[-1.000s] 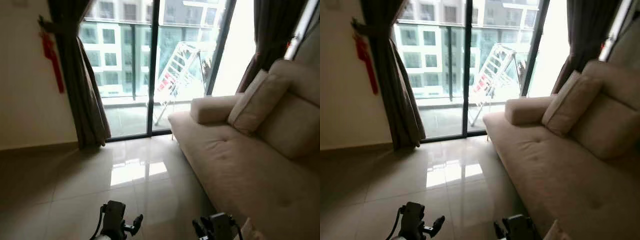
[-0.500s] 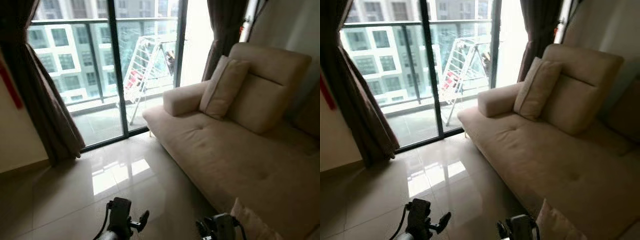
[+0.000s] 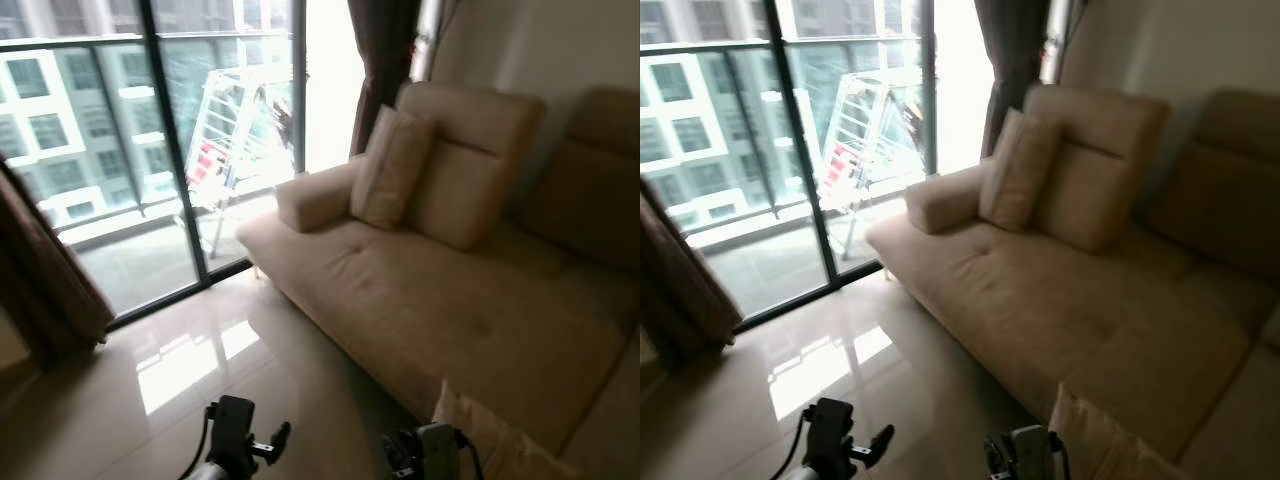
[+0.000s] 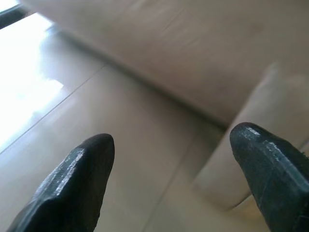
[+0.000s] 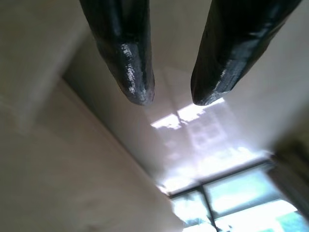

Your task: Move the pillow to the sofa from floor

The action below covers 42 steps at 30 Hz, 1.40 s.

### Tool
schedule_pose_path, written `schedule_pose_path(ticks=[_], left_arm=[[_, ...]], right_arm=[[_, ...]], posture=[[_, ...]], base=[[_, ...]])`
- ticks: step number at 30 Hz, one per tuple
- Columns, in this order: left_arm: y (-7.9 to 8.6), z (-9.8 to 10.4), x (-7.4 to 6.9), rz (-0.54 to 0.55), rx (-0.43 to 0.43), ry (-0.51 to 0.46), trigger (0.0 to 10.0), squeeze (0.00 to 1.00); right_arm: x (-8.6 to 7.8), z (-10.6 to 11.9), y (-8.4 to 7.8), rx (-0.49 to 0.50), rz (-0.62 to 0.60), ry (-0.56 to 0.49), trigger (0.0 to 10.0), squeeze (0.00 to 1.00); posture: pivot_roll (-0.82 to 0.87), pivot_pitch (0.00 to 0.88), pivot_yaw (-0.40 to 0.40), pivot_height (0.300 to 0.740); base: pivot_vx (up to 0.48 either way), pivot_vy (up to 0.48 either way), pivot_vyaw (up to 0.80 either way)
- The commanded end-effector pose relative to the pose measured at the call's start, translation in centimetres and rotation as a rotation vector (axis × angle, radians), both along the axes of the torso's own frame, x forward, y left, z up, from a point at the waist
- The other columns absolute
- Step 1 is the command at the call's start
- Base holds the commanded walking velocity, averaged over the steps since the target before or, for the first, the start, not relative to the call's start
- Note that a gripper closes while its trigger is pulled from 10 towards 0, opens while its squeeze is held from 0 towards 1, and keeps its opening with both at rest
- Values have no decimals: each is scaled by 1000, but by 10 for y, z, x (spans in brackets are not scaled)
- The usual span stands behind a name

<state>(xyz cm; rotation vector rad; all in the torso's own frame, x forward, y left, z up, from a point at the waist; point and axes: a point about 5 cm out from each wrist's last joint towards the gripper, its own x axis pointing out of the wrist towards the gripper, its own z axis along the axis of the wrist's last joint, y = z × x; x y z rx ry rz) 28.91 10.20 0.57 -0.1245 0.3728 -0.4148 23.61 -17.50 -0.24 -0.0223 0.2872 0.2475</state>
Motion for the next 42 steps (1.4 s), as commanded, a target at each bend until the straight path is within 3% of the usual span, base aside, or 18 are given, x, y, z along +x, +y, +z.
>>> schedule_pose_path(ticks=[1, 8, 17, 37, 42], left_arm=[[14, -9, -7, 34, 15, 35, 10000, 0], [13, -9, -6, 35, 1, 42, 10000, 0], [12, -8, -6, 37, -5, 41, 10000, 0], [12, -8, -7, 33, 4, 34, 10000, 0], [10, -9, -8, 37, -2, 36, 10000, 0]], right_arm=[[3, 2, 6, 13, 10, -8, 10000, 0], [4, 2, 5, 9, 7, -6, 10000, 0], [4, 1, 3, 6, 9, -8, 10000, 0], [2, -1, 4, -6, 25, -12, 10000, 0], [2, 0, 3, -35, 35, -36, 10000, 0]], posture=[[175, 0, 36, 740], [174, 0, 33, 740], [172, 0, 30, 740], [169, 0, 28, 740], [172, 0, 25, 736]], base=[[0, 0, -656], [0, 0, -650], [0, 364, -651], [0, 0, -645], [0, 0, -81]])
